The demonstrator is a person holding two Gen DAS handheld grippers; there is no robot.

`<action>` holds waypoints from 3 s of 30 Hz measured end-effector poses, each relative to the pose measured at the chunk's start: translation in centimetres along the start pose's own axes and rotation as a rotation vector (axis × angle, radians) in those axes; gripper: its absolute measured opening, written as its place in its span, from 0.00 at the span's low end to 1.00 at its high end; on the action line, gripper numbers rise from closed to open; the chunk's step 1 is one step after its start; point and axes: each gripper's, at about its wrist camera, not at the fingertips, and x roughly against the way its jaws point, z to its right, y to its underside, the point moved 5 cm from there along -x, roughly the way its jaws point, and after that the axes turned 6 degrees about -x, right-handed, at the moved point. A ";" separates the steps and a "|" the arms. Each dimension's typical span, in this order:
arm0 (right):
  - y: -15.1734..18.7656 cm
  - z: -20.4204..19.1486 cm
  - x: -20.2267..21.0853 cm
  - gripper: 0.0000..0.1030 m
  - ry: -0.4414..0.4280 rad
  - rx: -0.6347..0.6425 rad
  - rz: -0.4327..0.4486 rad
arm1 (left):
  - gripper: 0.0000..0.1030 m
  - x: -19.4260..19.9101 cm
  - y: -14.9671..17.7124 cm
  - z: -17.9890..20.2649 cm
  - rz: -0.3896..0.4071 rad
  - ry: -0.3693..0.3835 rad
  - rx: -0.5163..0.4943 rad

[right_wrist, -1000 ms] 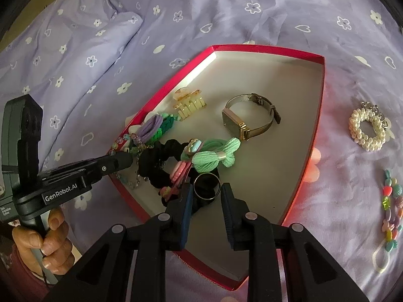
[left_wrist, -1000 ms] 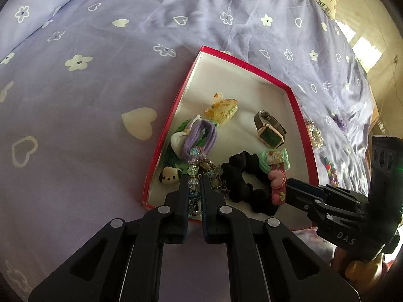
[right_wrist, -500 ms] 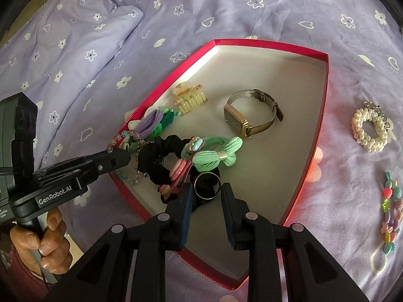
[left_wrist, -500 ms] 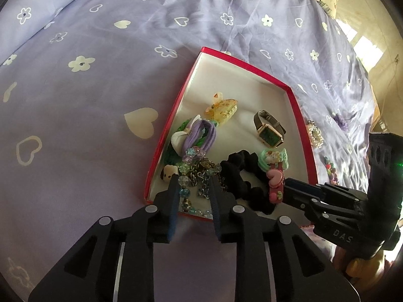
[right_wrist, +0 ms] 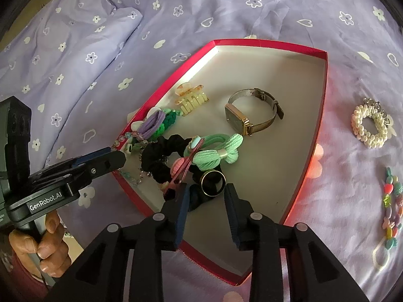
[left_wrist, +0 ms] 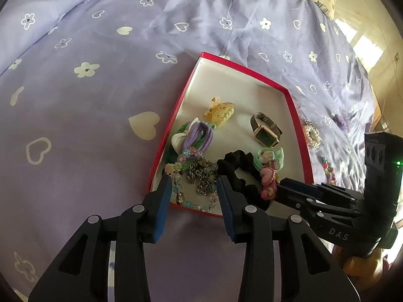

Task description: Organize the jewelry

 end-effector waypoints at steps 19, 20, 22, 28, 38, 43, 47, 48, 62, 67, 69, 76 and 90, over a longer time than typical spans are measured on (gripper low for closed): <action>1.5 1.1 3.4 0.38 -0.008 -0.046 0.072 | 0.44 2.7 1.2 1.4 0.017 -0.010 -0.021; 1.6 1.1 3.7 0.38 -0.012 -0.051 0.078 | 0.46 2.9 1.3 1.5 0.019 -0.010 -0.022; 1.9 1.1 4.4 0.42 -0.020 -0.063 0.094 | 0.50 3.6 1.7 1.6 0.026 -0.012 -0.022; 3.5 1.9 7.5 0.57 -0.077 -0.145 0.175 | 0.63 5.0 3.1 1.8 0.035 -0.019 -0.017; 6.1 2.6 12.6 0.69 -0.196 -0.273 0.337 | 0.83 7.4 5.9 2.9 0.061 -0.036 -0.014; 7.7 1.8 13.1 0.74 -0.153 -0.235 0.355 | 0.86 8.4 6.8 3.6 0.082 -0.070 -0.041; 8.6 1.3 13.7 0.77 -0.112 -0.201 0.360 | 0.88 9.3 7.3 3.9 0.098 -0.103 -0.066; 8.6 1.2 14.0 0.78 -0.102 -0.195 0.364 | 0.88 9.6 7.4 4.0 0.106 -0.107 -0.072; 6.7 -2.4 20.1 1.00 0.104 0.066 0.542 | 1.00 13.4 4.4 6.2 0.286 -0.255 -0.243; 7.2 -1.1 17.5 1.00 0.080 0.012 0.469 | 1.00 11.3 5.0 5.8 0.249 -0.315 -0.252; 7.5 -0.7 16.6 1.00 0.082 -0.004 0.443 | 1.00 10.9 5.6 5.7 0.231 -0.316 -0.250; 8.5 -0.1 14.1 1.00 0.098 -0.019 0.376 | 1.00 10.1 6.7 5.3 0.203 -0.327 -0.243; 9.4 -0.2 12.2 1.00 0.090 -0.020 0.358 | 1.00 10.1 7.2 5.1 0.249 -0.306 -0.219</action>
